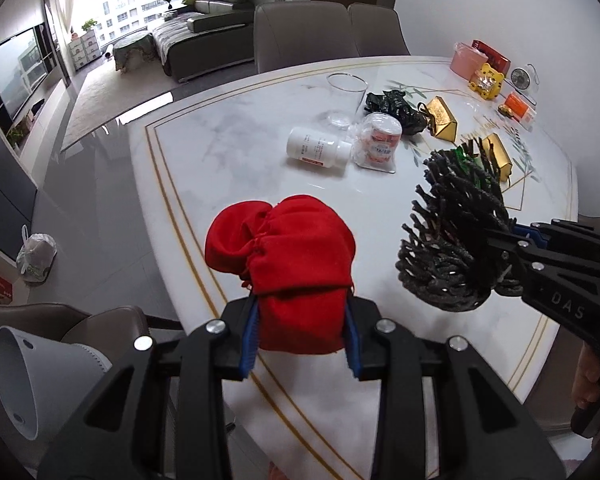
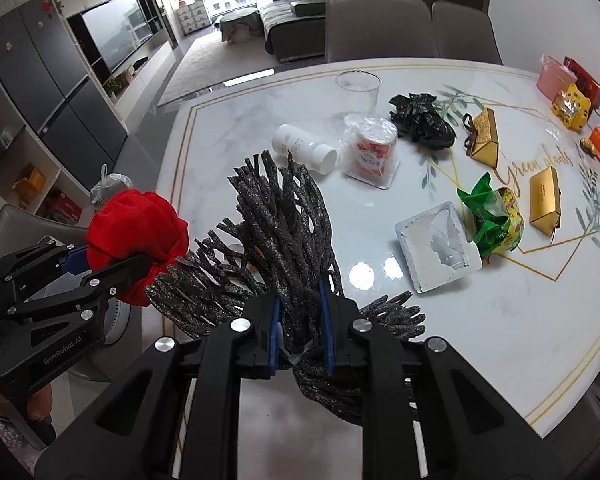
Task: Collect trash
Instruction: 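Carry the red ball and tinsel bundle over the grey bin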
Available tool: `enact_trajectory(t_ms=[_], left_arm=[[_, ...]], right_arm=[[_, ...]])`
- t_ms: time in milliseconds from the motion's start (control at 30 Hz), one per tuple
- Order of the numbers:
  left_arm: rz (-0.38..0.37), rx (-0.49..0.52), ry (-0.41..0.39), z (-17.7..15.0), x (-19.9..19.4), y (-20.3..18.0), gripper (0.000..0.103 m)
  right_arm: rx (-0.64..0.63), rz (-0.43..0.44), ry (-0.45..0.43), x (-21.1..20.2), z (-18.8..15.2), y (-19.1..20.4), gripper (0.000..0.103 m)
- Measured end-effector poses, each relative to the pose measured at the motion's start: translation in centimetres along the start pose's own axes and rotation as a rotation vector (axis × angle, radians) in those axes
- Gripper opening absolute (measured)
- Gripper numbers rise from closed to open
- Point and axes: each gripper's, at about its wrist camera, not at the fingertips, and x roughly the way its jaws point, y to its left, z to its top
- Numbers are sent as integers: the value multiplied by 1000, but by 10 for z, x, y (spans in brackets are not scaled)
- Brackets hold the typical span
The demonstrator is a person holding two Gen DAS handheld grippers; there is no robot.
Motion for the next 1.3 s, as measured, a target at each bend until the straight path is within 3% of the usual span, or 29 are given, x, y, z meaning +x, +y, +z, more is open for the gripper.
enact_trajectory(t_ms=[367, 600, 800, 1067, 1300], left_arm=[[123, -182, -49, -54, -65, 45, 35], [194, -302, -96, -93, -111, 102, 35], [231, -345, -135, -123, -152, 163, 35], [293, -394, -160, -176, -207, 253, 35], [372, -465, -164, -217, -238, 325, 35]], right_arm=[[-168, 111, -46, -31, -4, 71, 16], [-276, 169, -61, -42, -9, 137, 16], [-333, 188, -89, -51, -16, 216, 16], [-397, 275, -81, -48, -39, 349, 16], [-470, 340, -79, -39, -49, 436, 16]])
